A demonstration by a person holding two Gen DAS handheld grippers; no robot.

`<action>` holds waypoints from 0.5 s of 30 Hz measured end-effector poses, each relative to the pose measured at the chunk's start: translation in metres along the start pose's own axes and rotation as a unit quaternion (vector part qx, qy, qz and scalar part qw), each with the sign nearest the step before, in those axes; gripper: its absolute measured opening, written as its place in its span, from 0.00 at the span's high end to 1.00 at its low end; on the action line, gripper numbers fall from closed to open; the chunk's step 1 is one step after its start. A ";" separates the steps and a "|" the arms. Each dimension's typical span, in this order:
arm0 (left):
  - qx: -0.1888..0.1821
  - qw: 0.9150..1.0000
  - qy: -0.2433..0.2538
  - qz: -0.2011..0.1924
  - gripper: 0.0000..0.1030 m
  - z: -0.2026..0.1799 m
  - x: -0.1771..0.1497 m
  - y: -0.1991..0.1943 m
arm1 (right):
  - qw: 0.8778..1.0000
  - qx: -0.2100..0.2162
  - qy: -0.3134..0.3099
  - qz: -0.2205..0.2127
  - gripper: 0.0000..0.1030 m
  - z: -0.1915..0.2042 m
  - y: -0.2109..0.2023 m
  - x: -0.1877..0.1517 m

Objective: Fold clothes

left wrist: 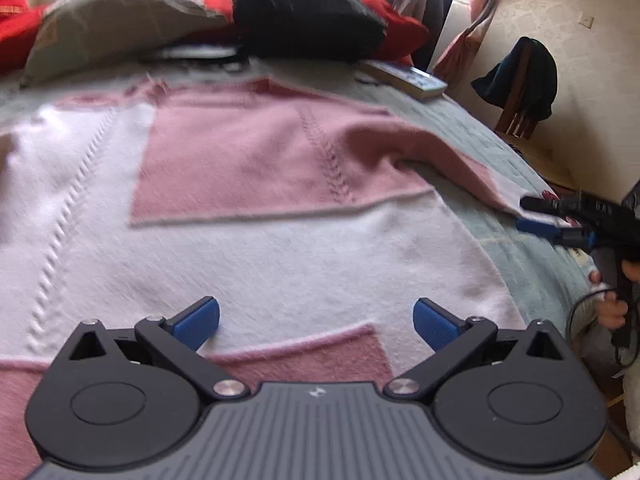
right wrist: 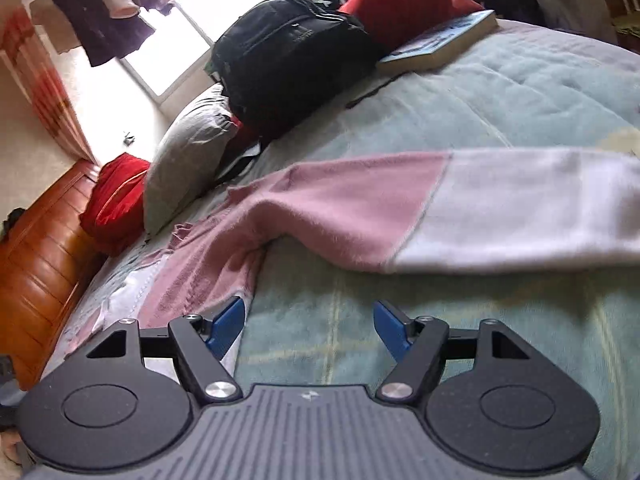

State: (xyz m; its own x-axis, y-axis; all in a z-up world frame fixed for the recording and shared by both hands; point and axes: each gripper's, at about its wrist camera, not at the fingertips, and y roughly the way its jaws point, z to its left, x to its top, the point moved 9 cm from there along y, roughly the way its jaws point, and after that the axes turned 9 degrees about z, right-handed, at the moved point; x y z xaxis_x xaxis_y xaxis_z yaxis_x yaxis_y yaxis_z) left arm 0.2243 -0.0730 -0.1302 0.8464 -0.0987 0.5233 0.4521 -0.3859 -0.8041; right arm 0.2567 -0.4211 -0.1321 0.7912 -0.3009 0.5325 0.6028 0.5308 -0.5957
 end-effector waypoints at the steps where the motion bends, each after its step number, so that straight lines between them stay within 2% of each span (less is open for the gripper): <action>1: 0.000 1.000 -0.008 -0.005 0.01 0.002 -0.001 0.003 | 1.000 0.008 0.009 0.008 0.26 -0.004 0.002 0.003; 5: -0.001 1.000 -0.011 -0.023 0.01 0.002 -0.003 0.003 | 0.997 0.044 0.056 0.017 0.27 -0.019 0.010 -0.004; 8: 0.007 1.000 -0.005 -0.025 0.01 0.001 -0.003 0.004 | 0.995 0.065 0.081 -0.009 0.28 -0.028 0.011 -0.005; 15: 0.026 0.999 0.006 -0.022 0.01 -0.001 -0.002 0.008 | 0.992 0.036 0.104 -0.066 0.31 -0.046 0.012 0.018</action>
State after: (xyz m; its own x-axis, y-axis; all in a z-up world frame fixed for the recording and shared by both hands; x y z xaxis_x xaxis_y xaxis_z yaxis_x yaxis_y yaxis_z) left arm 0.2262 -0.0767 -0.1372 0.8225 -0.0940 0.5609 0.5023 -0.3427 -0.7939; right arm 0.2825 -0.4565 -0.1572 0.7149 -0.5250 0.4619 0.6992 0.5297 -0.4802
